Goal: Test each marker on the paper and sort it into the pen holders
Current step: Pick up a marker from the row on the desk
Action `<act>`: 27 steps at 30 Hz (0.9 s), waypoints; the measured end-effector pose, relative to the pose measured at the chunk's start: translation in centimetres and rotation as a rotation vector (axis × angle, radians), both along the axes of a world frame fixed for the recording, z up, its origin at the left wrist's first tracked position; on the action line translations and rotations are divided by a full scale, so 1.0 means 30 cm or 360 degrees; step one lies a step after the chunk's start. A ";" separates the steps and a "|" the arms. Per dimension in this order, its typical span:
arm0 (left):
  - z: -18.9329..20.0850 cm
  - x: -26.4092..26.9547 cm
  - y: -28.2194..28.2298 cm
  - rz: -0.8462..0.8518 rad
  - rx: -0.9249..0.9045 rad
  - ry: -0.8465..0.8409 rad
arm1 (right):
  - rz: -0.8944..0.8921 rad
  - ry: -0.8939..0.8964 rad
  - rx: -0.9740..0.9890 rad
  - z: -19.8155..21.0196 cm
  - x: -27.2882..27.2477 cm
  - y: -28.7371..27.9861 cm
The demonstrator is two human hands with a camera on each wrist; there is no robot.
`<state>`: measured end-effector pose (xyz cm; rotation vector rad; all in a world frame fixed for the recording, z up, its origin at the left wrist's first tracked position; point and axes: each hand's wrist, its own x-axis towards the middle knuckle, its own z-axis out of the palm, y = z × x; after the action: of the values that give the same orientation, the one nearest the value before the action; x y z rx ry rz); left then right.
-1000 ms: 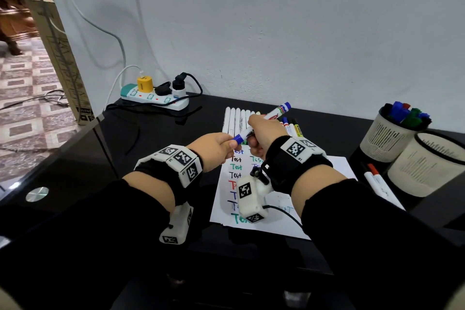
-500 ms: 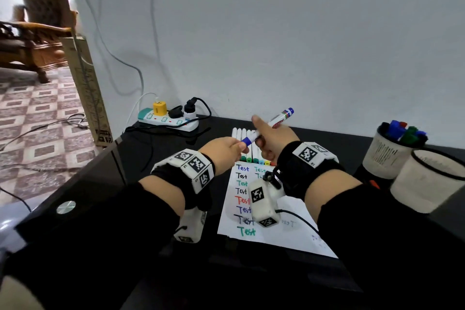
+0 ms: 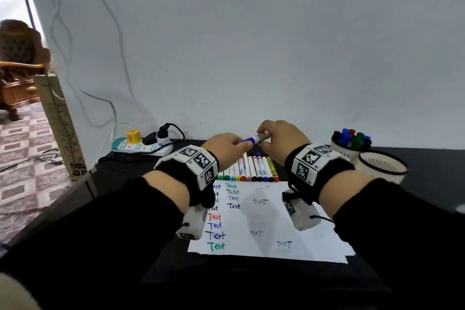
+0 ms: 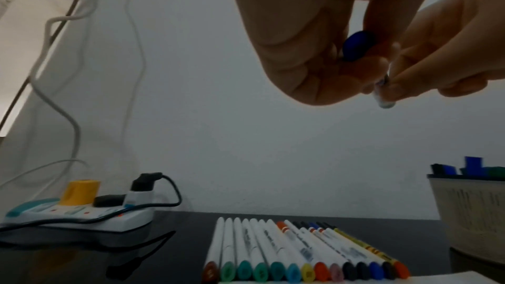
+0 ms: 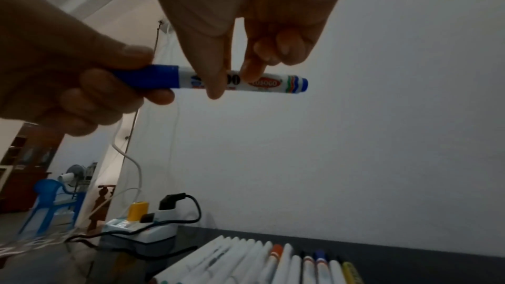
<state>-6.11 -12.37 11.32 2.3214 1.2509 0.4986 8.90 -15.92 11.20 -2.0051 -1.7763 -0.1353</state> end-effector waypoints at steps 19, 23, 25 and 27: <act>-0.256 0.451 0.004 -0.0717 -0.0010 0.1314 | -0.0672 0.1091 0.0519 -0.109 0.500 -0.137; -0.299 0.511 0.000 -0.0821 0.0063 0.1429 | -0.0777 0.1043 0.0488 -0.129 0.566 -0.138; -0.319 0.530 -0.003 -0.0840 0.0055 0.1480 | -0.0803 0.1011 0.0442 -0.140 0.584 -0.131; -0.334 0.540 -0.008 -0.0853 0.0009 0.1508 | -0.0849 0.0970 0.0372 -0.144 0.602 -0.114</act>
<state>10.10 -12.61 1.30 2.8263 0.8474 -0.8659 26.94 -19.35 6.87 -2.0105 -0.8018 0.0940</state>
